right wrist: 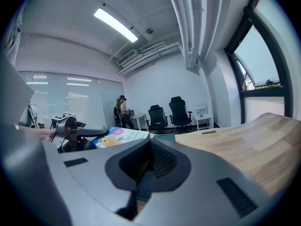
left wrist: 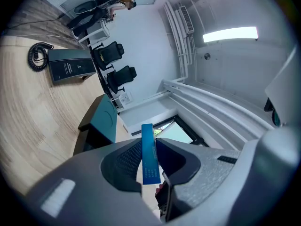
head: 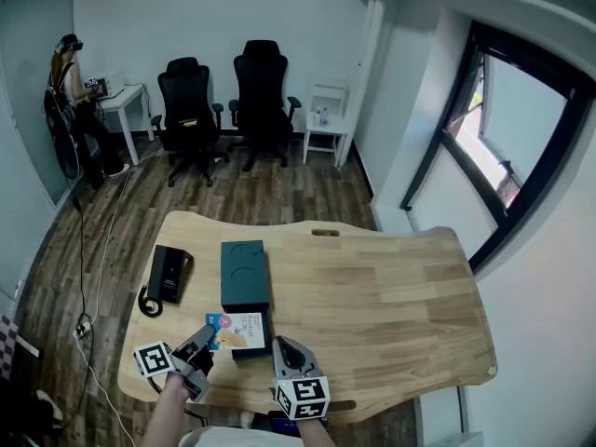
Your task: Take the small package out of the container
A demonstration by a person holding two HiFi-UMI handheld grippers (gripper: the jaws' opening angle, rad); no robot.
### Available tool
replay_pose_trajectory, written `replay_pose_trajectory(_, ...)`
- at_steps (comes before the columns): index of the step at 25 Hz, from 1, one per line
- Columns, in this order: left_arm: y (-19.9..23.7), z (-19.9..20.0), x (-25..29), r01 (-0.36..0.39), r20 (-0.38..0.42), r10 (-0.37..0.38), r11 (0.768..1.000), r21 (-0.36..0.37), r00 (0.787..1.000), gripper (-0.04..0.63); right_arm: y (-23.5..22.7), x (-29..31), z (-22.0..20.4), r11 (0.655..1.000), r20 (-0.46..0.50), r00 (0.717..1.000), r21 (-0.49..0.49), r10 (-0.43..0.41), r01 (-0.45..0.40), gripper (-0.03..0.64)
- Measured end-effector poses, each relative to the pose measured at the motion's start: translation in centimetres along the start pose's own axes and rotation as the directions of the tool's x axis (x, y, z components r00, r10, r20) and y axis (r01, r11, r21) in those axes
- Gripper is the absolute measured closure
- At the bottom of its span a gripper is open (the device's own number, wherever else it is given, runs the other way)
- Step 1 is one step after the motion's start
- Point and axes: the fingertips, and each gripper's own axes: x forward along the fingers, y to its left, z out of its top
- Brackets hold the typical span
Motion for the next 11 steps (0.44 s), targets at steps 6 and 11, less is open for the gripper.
replay_pose_trajectory(6,0.33,-0.08,0.06,-0.002,0.003,0.002,1.0,-0.012,1.0,0.499,-0.87,-0.17,-0.53,1.0,-0.004,1.0,0.022,-0.015,0.015,0.614)
replay_pose_trajectory(11,0.46,0.06,-0.08,-0.002,0.007,0.002,1.0,-0.005,1.0,0.499,-0.98,-0.09,-0.48,0.999,0.0,1.0,0.027,-0.016,0.016,0.614)
